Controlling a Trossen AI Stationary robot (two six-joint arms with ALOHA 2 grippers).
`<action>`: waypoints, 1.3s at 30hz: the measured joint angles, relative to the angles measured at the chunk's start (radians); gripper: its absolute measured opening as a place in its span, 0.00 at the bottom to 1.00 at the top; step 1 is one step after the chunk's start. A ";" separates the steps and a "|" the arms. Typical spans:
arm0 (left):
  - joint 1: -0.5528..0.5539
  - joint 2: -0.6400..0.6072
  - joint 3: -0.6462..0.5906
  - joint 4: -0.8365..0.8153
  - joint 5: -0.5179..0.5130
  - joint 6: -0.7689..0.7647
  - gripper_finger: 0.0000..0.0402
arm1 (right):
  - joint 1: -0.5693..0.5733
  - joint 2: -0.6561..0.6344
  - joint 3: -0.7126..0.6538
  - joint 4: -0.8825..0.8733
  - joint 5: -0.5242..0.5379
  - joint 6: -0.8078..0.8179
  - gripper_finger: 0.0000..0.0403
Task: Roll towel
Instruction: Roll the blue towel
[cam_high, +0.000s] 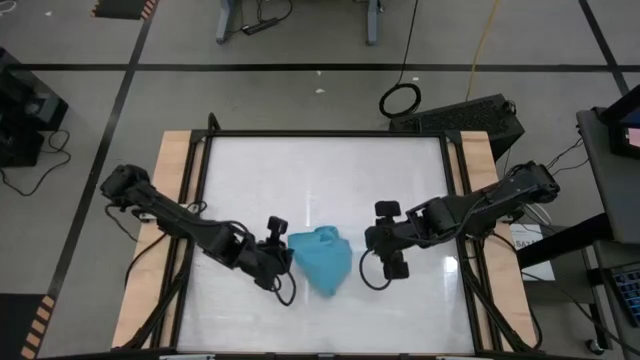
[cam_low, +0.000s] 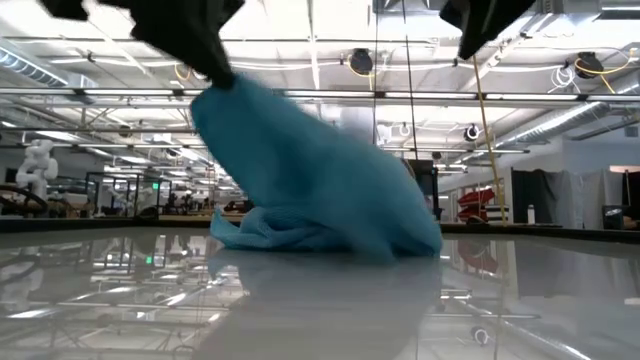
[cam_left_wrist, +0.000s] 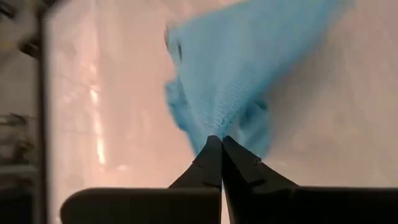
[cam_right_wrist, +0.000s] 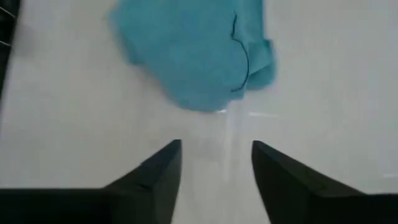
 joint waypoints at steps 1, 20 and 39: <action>0.000 0.012 0.000 0.002 0.017 -0.015 0.00 | 0.007 0.000 -0.021 0.027 -0.014 0.027 0.51; 0.053 0.092 0.000 -0.005 0.041 -0.060 0.00 | 0.163 0.279 -0.381 0.971 -0.022 0.083 0.34; 0.053 0.092 0.000 -0.004 0.051 -0.089 0.00 | 0.076 0.485 -0.240 0.925 0.039 -0.092 0.28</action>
